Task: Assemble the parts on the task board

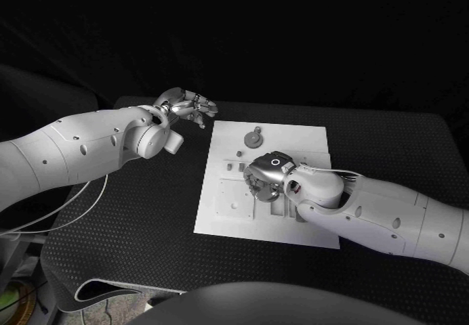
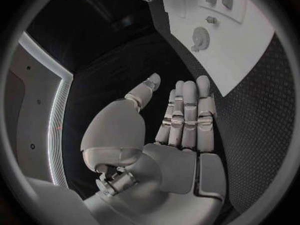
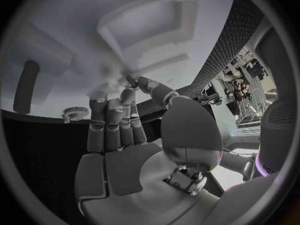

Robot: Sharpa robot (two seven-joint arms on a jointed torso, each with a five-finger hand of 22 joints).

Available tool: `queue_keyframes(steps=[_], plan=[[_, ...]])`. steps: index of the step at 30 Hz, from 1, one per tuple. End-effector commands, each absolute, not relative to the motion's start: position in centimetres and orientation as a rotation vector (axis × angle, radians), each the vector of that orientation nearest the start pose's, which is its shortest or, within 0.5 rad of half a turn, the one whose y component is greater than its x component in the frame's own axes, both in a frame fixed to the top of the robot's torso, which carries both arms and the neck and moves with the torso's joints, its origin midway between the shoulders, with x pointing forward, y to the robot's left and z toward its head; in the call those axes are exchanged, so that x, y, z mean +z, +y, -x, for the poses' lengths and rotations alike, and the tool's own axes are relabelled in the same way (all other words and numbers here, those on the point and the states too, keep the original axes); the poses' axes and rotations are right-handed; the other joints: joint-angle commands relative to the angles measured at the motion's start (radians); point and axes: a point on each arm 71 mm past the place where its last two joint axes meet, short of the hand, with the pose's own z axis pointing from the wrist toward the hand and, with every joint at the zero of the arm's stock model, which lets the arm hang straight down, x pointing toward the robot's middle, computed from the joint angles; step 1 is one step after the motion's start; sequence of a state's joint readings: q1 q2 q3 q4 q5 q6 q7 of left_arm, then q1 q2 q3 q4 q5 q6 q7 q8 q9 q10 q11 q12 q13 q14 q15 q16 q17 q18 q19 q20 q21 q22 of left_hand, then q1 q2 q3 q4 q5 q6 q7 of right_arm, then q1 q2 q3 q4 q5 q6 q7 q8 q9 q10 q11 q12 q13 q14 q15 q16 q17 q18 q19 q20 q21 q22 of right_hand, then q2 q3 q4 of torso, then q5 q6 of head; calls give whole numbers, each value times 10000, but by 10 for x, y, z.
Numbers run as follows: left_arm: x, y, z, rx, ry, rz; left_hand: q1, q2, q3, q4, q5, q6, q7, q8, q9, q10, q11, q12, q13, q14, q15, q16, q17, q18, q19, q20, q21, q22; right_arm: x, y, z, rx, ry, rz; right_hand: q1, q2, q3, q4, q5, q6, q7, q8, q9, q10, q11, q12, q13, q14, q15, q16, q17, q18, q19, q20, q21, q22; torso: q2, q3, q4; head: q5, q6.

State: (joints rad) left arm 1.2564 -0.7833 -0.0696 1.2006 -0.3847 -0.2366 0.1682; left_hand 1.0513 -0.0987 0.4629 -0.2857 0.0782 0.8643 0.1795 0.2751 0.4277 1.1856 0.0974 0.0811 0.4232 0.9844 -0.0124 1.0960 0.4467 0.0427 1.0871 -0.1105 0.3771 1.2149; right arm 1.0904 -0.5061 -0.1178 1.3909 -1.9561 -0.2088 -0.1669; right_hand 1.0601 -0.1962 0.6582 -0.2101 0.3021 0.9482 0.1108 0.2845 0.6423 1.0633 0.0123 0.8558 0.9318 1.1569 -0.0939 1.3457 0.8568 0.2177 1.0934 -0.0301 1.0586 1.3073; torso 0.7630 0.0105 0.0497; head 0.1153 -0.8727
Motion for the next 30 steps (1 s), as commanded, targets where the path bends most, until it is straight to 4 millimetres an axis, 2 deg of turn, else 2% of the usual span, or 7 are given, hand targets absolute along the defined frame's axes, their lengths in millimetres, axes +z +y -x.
queue_keyframes(steps=[1,15,22,30], plan=[[-185,274,-546,-11159,16200,8334,-11,11,-67,-8,3,-8,51,-43,-15,-90,-10,-44,12,61,16,-58,10,253,65,15,-31,14,-271,-64,-450,5116,16548,7579,8,-84,-37,-37,-7,101,71,63,8,-21,-44,46,-12,-39,-41,4,4,441,-31,-29,-10,142,-1,3,2,-14,1],[-186,273,-546,-11154,16204,8334,-7,11,-68,-11,4,-21,54,-47,-18,-92,-10,-46,20,63,16,-63,11,254,68,14,-37,15,-272,-63,-450,5056,16728,7707,34,-71,-14,-44,1,107,64,69,30,-24,-50,53,-26,-41,-46,-2,-1,441,-34,-33,-15,140,1,-5,7,-55,1],[-186,273,-546,-11139,16213,8326,-1,12,-67,-13,5,-26,56,-48,-19,-92,-11,-45,23,64,16,-65,12,255,69,14,-40,15,-271,-62,-449,5204,16641,7660,371,454,63,-446,-3,292,-2,191,207,50,-115,118,-100,-6,-99,15,-3,441,-41,-52,23,164,4,-1,4,-63,1],[-186,273,-546,-11108,16245,8319,6,12,-65,-14,6,-35,59,-51,-22,-92,-11,-46,29,65,15,-67,14,255,71,13,-44,16,-269,-63,-447,5672,16418,7314,315,636,27,-552,0,493,-75,281,315,218,-180,178,-161,101,-156,45,-8,441,31,-65,93,173,2,-1,17,-99,1]])
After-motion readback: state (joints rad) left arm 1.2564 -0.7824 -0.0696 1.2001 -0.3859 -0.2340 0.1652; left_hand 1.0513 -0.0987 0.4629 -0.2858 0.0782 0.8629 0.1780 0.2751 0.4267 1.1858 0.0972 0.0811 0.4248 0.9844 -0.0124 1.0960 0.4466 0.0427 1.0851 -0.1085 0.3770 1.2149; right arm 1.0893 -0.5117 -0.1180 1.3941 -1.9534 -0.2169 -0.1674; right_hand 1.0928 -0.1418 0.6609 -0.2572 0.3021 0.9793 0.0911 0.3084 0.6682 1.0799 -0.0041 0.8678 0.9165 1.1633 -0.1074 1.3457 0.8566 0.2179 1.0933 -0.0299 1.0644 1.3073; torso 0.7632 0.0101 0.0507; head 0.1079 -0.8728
